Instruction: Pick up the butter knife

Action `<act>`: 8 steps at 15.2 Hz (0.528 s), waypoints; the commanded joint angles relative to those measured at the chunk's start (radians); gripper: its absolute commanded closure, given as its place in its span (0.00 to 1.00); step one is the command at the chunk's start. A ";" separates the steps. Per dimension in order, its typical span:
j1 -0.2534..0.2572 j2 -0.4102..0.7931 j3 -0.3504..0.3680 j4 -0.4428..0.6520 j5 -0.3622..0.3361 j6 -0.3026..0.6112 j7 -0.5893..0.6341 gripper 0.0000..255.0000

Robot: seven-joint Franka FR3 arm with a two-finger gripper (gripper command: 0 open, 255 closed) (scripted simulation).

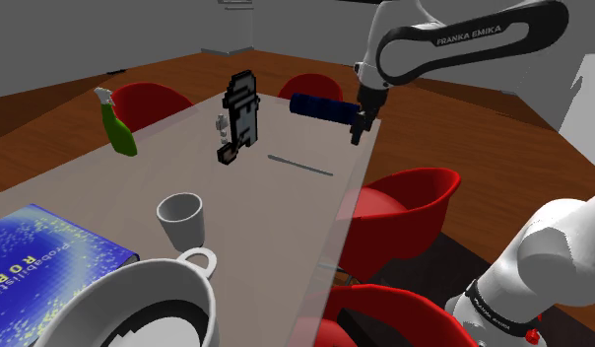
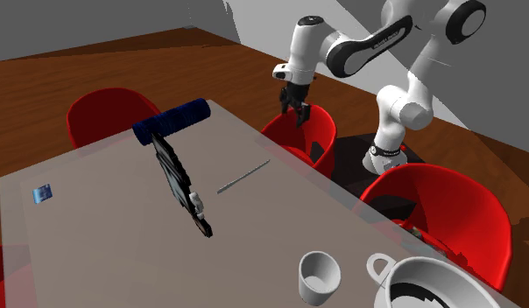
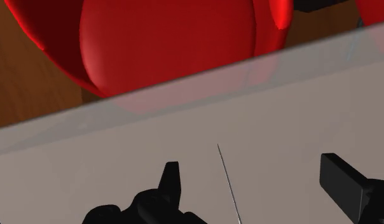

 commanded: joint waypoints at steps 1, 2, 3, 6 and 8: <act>0.004 0.083 -0.005 0.045 0.009 0.037 -0.022 0.00; 0.007 0.121 -0.005 0.069 0.014 0.051 -0.031 0.00; 0.009 0.159 -0.005 0.093 0.019 0.064 -0.040 0.00; 0.015 0.275 -0.003 0.174 0.036 0.096 -0.067 0.00; 0.018 0.352 0.000 0.234 0.046 0.111 -0.085 0.00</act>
